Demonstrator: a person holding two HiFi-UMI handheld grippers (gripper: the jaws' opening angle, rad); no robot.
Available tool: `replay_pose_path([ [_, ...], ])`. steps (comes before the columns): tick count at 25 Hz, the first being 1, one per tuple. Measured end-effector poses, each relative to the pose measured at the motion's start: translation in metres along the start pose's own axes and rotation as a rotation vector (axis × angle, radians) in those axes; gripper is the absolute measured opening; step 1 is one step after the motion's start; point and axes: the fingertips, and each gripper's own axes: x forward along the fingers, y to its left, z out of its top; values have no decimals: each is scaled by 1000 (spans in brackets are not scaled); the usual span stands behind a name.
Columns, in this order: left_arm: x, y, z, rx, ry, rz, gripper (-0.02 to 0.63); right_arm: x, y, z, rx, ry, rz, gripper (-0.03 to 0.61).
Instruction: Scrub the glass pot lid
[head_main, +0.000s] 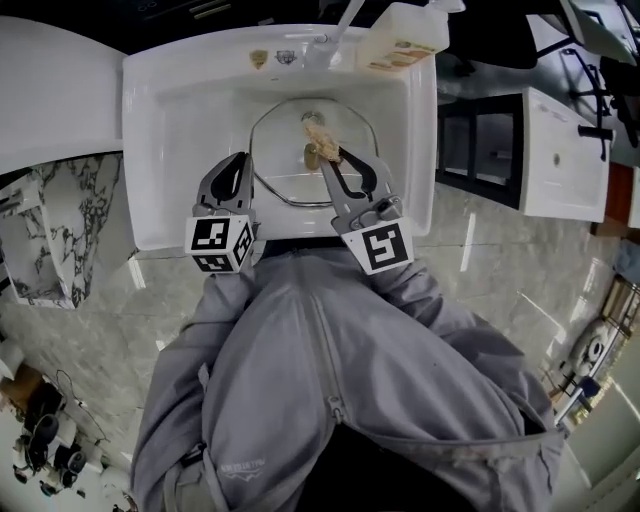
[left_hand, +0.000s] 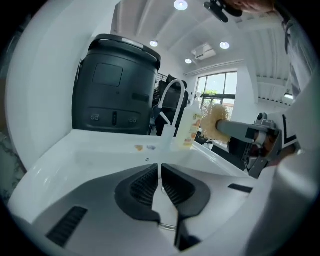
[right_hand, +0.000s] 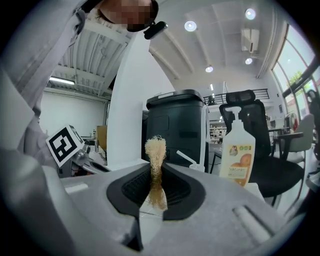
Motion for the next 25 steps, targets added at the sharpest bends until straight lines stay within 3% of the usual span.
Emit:
replay_pose_path([
  [15,22,9,-55,-153,143,-5,17,36,3,-63,53,135,93,46],
  [18,27,6,-66,-227,185,-29,144,40,2,-69,67,146,109,46],
  [21,31,8,-77,-305,228,-23,154,47,2,-73,73,152,125,46],
  [25,34,13,-91,-350,312,3,178,57,3,-74,85,152,146,46],
])
